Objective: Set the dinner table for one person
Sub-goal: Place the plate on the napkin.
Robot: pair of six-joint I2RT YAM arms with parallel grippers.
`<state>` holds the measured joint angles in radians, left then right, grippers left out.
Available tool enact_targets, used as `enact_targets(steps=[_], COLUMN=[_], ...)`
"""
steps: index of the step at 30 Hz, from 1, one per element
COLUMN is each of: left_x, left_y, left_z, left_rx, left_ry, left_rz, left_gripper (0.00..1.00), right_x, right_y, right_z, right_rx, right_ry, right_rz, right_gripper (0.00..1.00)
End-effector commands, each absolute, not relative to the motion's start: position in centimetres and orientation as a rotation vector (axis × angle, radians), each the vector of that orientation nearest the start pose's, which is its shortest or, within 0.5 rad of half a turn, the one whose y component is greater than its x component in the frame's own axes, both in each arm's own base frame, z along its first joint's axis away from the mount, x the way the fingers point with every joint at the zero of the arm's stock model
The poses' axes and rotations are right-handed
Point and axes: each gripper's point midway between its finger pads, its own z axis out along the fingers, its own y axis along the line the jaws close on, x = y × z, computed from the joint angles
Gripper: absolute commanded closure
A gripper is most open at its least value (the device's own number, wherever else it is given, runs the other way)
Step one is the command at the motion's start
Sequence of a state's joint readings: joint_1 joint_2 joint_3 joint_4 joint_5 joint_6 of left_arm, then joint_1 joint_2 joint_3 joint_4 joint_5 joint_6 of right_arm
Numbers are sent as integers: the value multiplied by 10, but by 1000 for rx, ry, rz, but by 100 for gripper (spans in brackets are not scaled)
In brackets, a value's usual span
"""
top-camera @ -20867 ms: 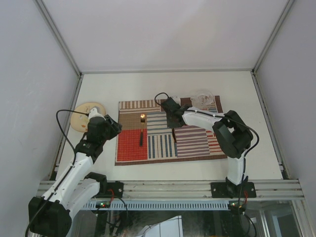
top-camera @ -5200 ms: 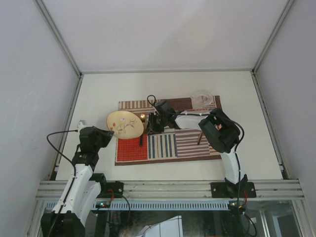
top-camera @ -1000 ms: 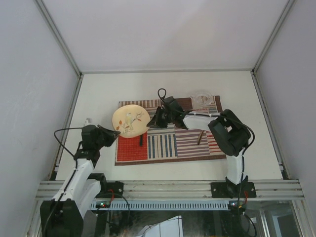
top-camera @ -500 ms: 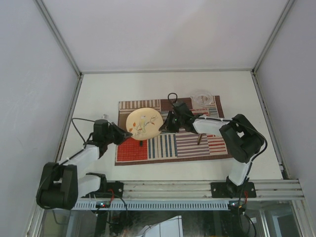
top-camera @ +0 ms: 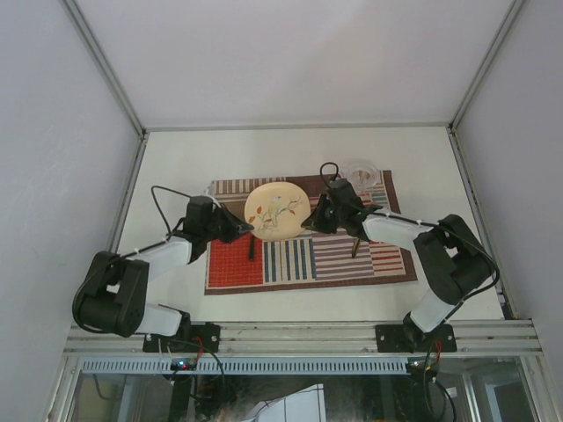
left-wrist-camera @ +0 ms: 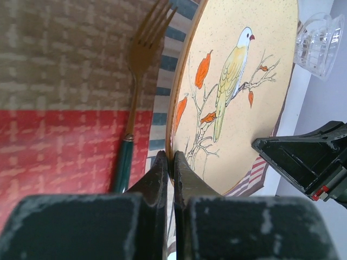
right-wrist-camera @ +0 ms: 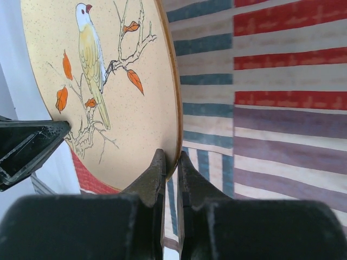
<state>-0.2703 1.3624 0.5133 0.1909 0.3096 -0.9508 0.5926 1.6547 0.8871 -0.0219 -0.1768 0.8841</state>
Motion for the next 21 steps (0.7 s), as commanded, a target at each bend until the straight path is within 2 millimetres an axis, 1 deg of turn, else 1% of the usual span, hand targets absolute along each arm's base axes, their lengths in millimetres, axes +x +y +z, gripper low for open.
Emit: enact_targets(steps=[1,7,13,17,21], left_x=[338,343,349,351,354], left_y=[-213,-233,-250,-254,-253], left_z=[130,125,120,112,104], left_rx=[-375,-319,-257,-221,-184], left_ry=[2121,2157,2186,2217,2250], left_rz=[-1128,-1144,-1143,-1091,-1003], left_gripper=[100,100,100,100,100], right_x=[304,306,309,313,315], right_y=[282,259,238,223,215], right_z=[82,72,70,68,67], right_rx=[146,193,220,222,219], right_ry=[2454,2456,2446,2432,2426], right_rz=[901,837,772,683,641], right_gripper=[100,100,100,100,100])
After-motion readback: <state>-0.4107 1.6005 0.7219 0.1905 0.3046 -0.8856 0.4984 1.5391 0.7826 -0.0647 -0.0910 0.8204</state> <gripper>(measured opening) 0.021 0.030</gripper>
